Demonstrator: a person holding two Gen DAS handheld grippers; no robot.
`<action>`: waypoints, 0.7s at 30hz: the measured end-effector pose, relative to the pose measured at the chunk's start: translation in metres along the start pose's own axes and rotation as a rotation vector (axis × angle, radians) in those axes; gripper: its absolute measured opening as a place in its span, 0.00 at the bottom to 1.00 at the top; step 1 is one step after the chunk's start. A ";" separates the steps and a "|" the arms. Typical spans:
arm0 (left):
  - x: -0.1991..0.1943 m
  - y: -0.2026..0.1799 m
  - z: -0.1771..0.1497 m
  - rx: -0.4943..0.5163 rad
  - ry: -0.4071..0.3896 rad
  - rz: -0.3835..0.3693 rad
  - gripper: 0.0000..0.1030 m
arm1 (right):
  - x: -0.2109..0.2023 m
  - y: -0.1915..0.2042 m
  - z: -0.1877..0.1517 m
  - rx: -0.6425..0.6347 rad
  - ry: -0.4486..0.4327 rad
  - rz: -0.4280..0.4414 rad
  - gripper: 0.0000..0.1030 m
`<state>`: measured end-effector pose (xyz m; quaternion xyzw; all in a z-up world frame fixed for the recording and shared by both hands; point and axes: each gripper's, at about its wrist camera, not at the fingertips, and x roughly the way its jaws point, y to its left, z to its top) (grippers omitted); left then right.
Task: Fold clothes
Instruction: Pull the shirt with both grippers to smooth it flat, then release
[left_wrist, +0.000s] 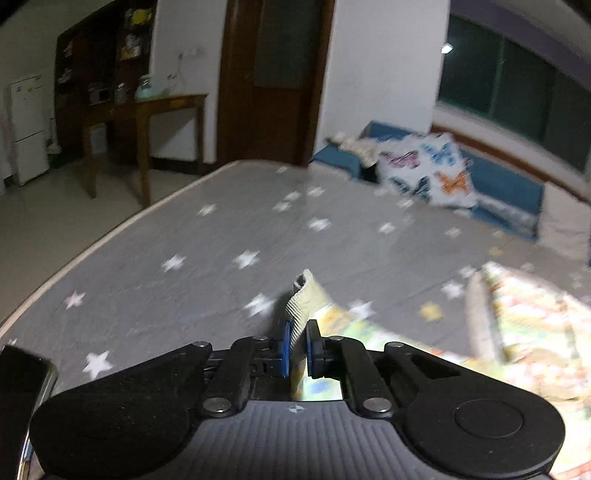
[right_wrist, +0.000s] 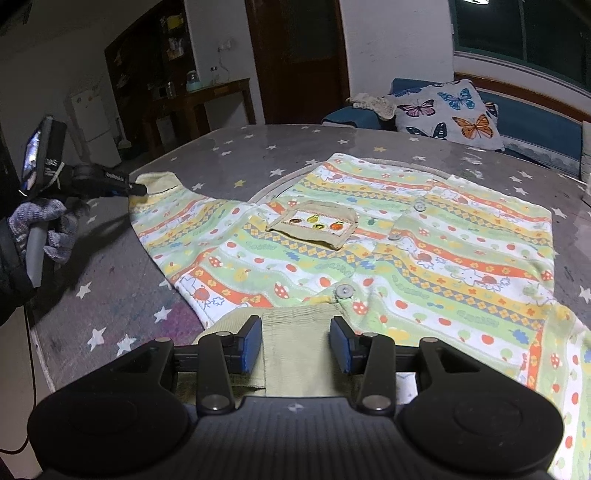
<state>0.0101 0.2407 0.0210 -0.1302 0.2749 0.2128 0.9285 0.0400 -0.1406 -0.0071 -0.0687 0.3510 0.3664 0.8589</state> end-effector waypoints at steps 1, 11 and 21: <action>-0.007 -0.007 0.004 0.004 -0.017 -0.025 0.09 | -0.002 -0.001 0.000 0.005 -0.004 -0.001 0.40; -0.074 -0.108 0.027 0.113 -0.134 -0.346 0.09 | -0.029 -0.024 -0.012 0.078 -0.060 -0.052 0.40; -0.097 -0.220 -0.014 0.245 -0.050 -0.585 0.09 | -0.071 -0.070 -0.040 0.199 -0.114 -0.175 0.40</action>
